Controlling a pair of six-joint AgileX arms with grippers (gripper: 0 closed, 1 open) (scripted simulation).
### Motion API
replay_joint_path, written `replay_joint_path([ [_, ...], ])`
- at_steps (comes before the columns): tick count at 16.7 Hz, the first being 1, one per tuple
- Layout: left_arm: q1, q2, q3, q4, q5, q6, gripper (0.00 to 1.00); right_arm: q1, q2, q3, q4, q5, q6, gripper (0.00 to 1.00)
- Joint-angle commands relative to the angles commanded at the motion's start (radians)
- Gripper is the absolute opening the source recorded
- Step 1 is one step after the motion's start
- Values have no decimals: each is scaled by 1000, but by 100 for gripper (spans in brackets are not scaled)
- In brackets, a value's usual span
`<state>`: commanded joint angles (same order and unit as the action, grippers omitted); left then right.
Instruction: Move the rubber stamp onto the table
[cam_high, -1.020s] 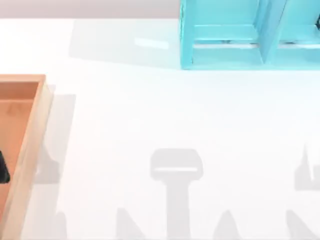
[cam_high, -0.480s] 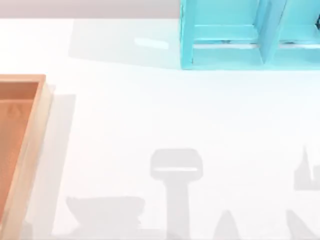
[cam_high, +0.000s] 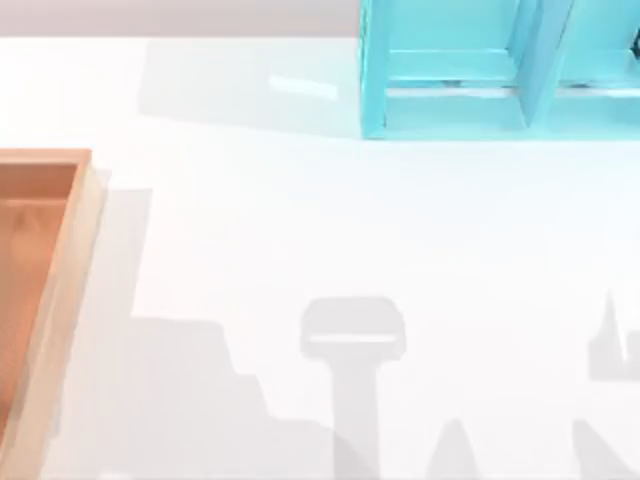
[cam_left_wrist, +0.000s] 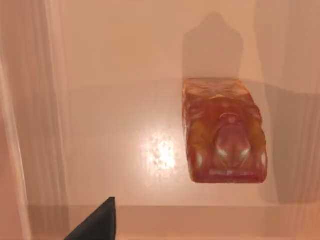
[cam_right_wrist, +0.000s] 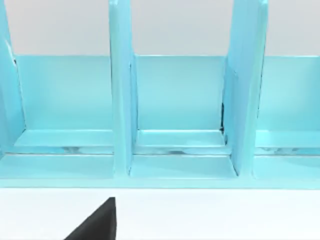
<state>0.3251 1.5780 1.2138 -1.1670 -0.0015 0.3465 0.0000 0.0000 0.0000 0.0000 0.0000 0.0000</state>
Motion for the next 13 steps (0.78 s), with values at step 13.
replay_joint_path([
  [13,13,112,-54,126,-1,14,100,0,0,0,0,0,0,100],
])
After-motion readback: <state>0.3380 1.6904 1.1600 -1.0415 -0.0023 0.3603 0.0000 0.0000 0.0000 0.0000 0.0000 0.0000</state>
